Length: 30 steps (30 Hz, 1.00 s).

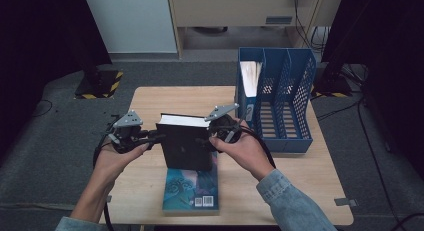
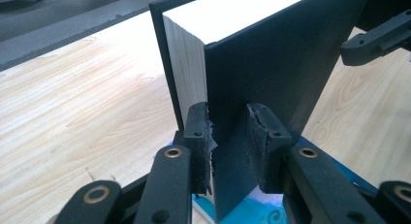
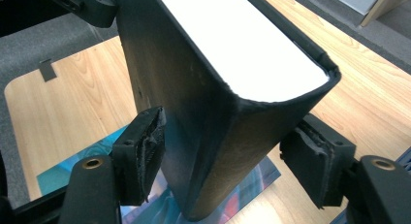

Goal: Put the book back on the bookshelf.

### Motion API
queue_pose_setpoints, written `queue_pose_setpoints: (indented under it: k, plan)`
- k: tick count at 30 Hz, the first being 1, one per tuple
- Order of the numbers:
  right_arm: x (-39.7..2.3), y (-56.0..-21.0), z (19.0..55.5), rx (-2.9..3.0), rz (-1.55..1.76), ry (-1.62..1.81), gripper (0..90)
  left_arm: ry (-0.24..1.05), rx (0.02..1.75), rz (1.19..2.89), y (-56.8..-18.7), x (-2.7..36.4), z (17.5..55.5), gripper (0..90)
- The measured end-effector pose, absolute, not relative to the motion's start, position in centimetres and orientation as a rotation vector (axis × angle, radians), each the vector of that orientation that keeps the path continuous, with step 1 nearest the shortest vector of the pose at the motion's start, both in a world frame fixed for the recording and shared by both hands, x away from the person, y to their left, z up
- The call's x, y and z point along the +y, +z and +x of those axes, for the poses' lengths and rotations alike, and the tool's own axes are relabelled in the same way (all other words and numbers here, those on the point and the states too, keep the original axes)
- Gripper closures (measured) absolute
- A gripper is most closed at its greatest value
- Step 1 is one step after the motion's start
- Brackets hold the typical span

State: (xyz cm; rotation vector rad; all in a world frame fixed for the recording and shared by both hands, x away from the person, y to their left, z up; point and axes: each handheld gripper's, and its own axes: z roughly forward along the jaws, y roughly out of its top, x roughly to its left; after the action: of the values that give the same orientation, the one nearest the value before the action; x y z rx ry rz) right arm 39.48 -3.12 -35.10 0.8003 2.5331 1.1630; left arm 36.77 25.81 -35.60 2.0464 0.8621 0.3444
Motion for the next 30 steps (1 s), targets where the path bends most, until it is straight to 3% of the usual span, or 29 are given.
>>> queue_pose_setpoints:
  k: [4, 7, 13, 18, 23, 30]
  plan:
    - [-3.0, -35.1, 39.0, 2.556, 0.776, 1.174, 30.4, 0.346, 0.855, 2.04, -35.7, 25.9, 36.0, 70.7]
    - [-2.7, -35.1, 39.2, 2.584, 0.749, 1.19, 18.7, 0.346, 0.854, 2.035, -35.7, 25.8, 35.8, 70.7]
    - [-1.6, -34.4, 40.6, 2.602, 0.721, 1.187, 15.0, 0.335, 0.859, 2.018, -35.9, 26.0, 35.6, 69.9]
    - [-0.4, -34.3, 41.1, 2.681, 0.661, 1.129, 25.5, 0.327, 0.859, 2.01, -36.5, 26.0, 35.4, 68.3]
    - [-0.3, -34.3, 41.1, 2.691, 0.635, 1.103, 27.1, 0.347, 0.898, 2.003, -38.5, 26.2, 35.0, 60.1]
    - [-0.4, -34.0, 40.5, 2.688, 0.607, 1.099, 33.6, 0.356, 0.921, 1.984, -39.9, 26.1, 35.2, 58.0]
